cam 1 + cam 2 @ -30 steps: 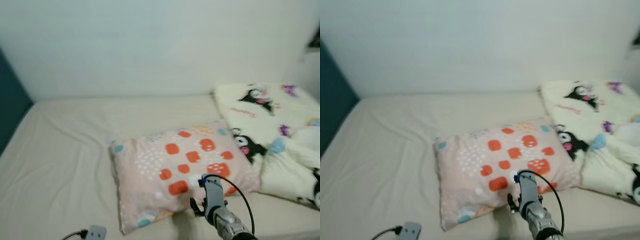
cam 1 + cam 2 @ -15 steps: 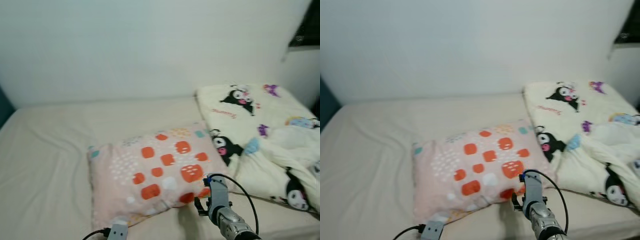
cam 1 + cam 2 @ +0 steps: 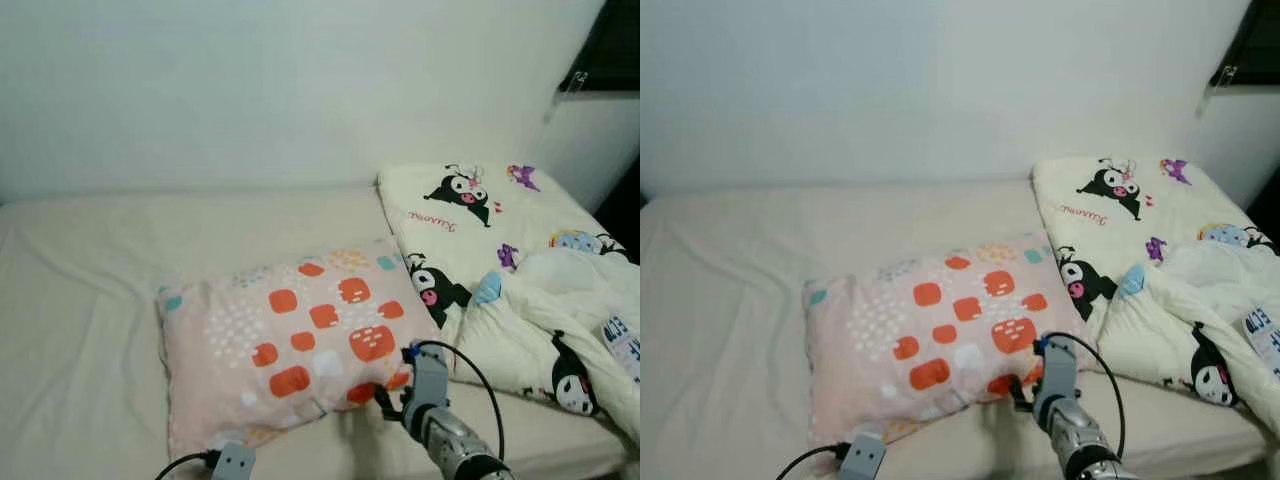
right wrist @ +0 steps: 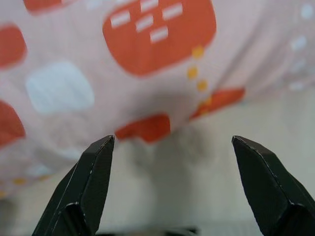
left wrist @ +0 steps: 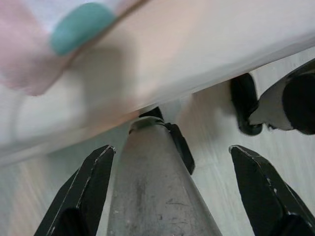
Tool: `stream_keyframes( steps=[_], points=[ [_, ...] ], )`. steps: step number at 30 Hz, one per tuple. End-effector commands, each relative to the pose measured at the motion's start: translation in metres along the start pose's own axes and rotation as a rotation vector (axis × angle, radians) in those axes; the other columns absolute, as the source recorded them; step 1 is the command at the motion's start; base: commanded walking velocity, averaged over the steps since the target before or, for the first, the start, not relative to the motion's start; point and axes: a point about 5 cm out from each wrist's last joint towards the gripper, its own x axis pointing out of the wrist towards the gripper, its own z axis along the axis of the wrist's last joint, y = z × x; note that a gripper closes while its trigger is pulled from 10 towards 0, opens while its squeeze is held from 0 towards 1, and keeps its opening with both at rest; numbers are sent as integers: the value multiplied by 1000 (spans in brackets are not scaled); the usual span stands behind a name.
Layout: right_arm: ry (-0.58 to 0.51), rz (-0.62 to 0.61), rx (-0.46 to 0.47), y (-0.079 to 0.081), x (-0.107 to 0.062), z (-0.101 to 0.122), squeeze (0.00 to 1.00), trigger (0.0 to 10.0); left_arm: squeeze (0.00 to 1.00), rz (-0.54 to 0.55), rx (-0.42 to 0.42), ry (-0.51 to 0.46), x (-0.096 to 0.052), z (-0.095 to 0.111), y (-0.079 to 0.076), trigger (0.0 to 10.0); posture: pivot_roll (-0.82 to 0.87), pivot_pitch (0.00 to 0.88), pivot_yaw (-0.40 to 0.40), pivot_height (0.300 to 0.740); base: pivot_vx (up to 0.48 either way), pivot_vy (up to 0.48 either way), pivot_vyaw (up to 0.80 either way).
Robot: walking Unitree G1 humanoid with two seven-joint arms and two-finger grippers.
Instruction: Clean up the room
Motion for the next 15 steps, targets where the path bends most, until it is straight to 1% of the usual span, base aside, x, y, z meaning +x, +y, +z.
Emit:
stream_keyframes(
  steps=[1,2,3,4,6,8,9,10,11,12,13,14,15],
  points=[
    [8,2,45,-4,-1,-2,0,10000,0,-6,11,14,0,-2,-5,10000,-103,67,-21,740,0,0,0],
    [-1,33,77,0,0,1,0,10000,0,-2,12,12,0,0,-4,10000,-104,65,-22,735,0,0,0],
    [-1,33,77,0,0,1,0,10000,0,-2,12,12,0,0,-4,10000,-104,65,-22,735,0,0,0],
    [-6,53,103,2,1,4,0,10000,0,3,15,9,1,3,-4,10000,-103,62,-26,730,0,0,0],
    [-6,61,118,3,1,5,0,10000,0,5,17,5,1,5,-4,10000,-102,61,-27,725,0,0,0],
    [-9,65,155,3,1,6,0,10000,0,13,22,6,1,4,-3,10000,-101,63,-27,715,0,0,0],
    [-9,65,155,3,1,6,0,10000,0,13,22,6,1,4,-3,10000,-101,63,-27,715,0,0,0],
    [-14,71,181,3,1,7,0,10000,0,19,25,8,0,1,-1,10000,-101,64,-26,710,0,0,0],
    [-14,71,181,3,1,7,0,10000,0,19,25,8,0,1,-1,10000,-101,64,-26,710,0,0,0],
    [-21,81,222,3,1,8,0,10000,0,27,32,7,0,0,1,10000,-106,69,-24,705,0,0,0],
    [-33,108,303,4,1,10,0,10000,0,45,44,-1,0,1,3,10000,-109,75,-23,695,0,0,0],
    [-38,117,325,4,1,10,0,10000,0,52,42,-8,0,2,5,10000,-109,80,-23,690,0,0,0],
    [-38,117,325,4,1,10,0,10000,0,52,42,-8,0,2,5,10000,-109,80,-23,690,0,0,0]
  ],
)
